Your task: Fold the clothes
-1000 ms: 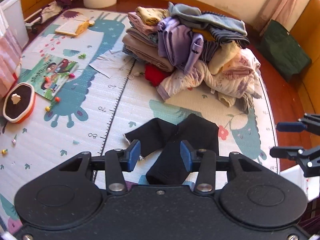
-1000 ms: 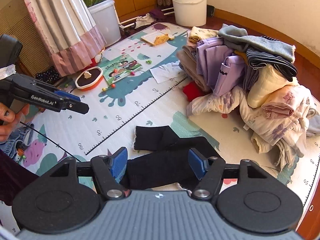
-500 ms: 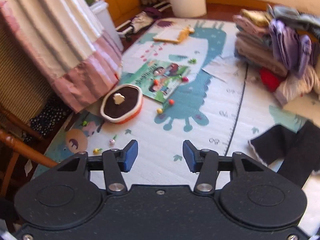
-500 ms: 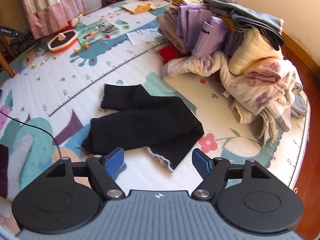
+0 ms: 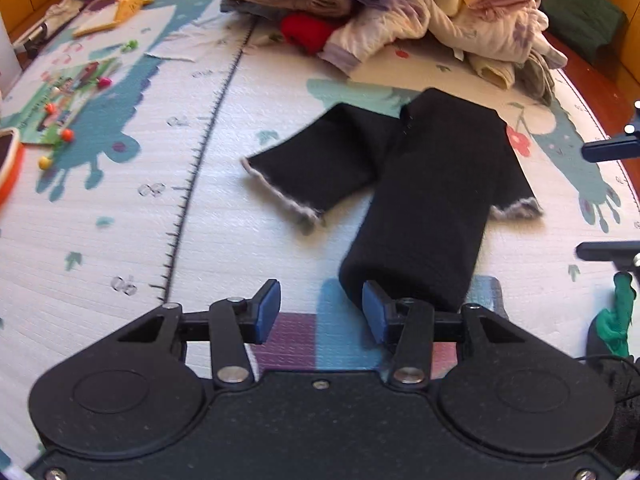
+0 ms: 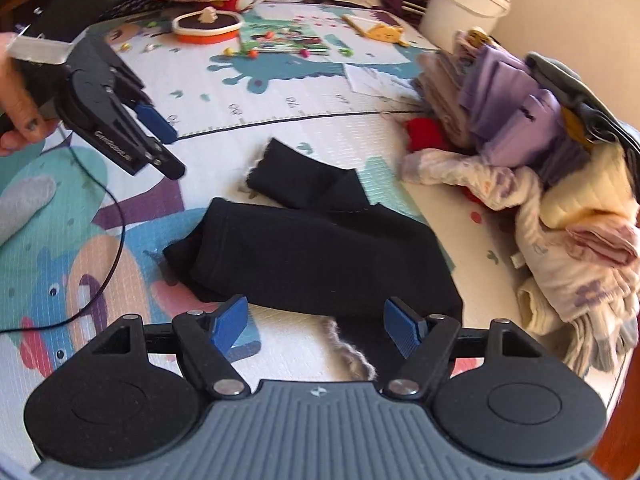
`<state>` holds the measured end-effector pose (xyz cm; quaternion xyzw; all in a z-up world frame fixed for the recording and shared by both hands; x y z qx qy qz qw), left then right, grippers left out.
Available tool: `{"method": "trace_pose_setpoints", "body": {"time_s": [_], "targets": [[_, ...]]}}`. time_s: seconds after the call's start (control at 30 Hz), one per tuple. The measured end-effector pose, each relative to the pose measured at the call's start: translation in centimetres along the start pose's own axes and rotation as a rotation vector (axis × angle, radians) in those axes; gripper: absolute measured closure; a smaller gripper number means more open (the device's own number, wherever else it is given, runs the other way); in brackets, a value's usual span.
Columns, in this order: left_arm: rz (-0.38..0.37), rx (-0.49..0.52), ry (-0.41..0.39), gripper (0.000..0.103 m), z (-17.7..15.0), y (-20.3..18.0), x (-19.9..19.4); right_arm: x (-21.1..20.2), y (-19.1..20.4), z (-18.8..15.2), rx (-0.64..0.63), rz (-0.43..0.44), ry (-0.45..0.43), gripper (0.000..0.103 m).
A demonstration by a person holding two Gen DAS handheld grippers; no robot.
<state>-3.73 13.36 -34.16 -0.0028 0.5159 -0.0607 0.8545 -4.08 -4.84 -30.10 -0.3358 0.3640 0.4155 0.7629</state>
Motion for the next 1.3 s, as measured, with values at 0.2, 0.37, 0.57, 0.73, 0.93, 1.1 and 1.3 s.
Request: {"method": "trace_pose_setpoints", "body": {"time_s": [0.2, 0.37, 0.57, 0.73, 0.93, 1.1, 1.3], "targets": [[-0.112, -0.075, 0.064, 0.057, -2.3, -1.6, 3.2, 3.7, 5.6, 1.3, -0.174, 0.080, -0.016, 0.029], [-0.170, -0.155, 0.088, 0.057, -3.0, -2.0, 4.9, 6.0, 8.4, 1.7, -0.300, 0.097, -0.008, 0.029], [-0.183, -0.214, 0.077, 0.058, -3.1, -1.9, 5.3, 8.2, 8.7, 1.6, -0.359, 0.106, 0.012, 0.048], [-0.215, -0.264, 0.075, 0.063, -3.3, -1.1, 5.1, 9.4, 9.3, 0.5, -0.449, 0.065, 0.003, 0.050], [-0.248, -0.273, 0.076, 0.063, -3.5, -1.0, 5.1, 9.6, 7.9, 1.1, -0.352, 0.119, -0.017, 0.076], [-0.259, -0.288, 0.079, 0.063, -3.2, -1.3, 5.2, 8.4, 4.2, 2.1, -0.153, 0.151, -0.050, 0.084], [-0.266, -0.359, 0.040, 0.063, -3.2, -1.6, 5.6, 6.4, 0.3, 1.9, -0.008, 0.122, -0.093, 0.084]]}}
Point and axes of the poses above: each gripper's, at about its wrist camera, not at the fingertips, and x roughly the way its jaws point, y to its left, z to its top, the point moved 6 cm from there along x, roughly the way its jaws point
